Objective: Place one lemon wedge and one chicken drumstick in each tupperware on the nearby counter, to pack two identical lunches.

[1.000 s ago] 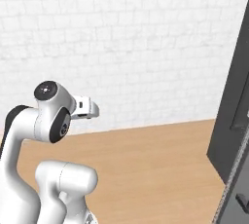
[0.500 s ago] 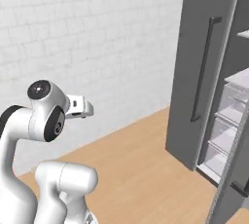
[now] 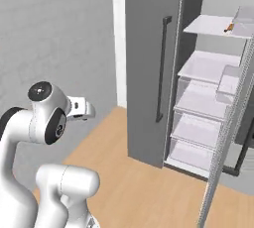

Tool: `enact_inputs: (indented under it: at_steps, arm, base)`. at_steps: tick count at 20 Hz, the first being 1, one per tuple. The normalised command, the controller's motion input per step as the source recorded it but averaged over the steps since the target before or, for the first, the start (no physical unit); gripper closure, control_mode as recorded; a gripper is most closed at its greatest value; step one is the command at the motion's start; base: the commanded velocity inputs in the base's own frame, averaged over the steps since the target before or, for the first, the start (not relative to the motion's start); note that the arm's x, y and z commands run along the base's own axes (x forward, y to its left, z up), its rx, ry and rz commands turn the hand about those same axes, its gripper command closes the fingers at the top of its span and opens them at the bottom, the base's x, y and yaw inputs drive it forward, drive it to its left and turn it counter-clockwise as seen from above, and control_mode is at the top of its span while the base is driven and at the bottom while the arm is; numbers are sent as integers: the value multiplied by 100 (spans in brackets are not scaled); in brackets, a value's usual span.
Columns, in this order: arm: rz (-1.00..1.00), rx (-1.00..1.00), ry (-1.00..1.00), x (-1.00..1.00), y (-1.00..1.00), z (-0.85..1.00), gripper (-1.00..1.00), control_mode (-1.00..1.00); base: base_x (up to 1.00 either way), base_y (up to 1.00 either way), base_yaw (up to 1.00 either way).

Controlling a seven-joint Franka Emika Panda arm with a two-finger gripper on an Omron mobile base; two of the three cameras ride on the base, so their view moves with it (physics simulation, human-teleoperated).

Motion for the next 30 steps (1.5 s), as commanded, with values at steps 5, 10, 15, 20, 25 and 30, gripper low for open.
enact_inputs:
  at_steps: [5, 10, 15, 20, 25, 30]
  arm:
    - [0, 0, 0, 0, 0, 0, -100, 100]
    - [0, 0, 0, 0, 0, 0, -100, 100]
    - [0, 0, 0, 0, 0, 0, -100, 100]
    - [0, 0, 0, 0, 0, 0, -100, 100]
    - [0, 0, 0, 0, 0, 0, -100, 100]
    - [0, 0, 0, 0, 0, 0, -100, 100]
  base:
    - [71, 56, -88]
    - [97, 59, -64]
    - [89, 14, -33]
    - [71, -9, -39]
    - [33, -42, -24]
    - [2, -65, 1]
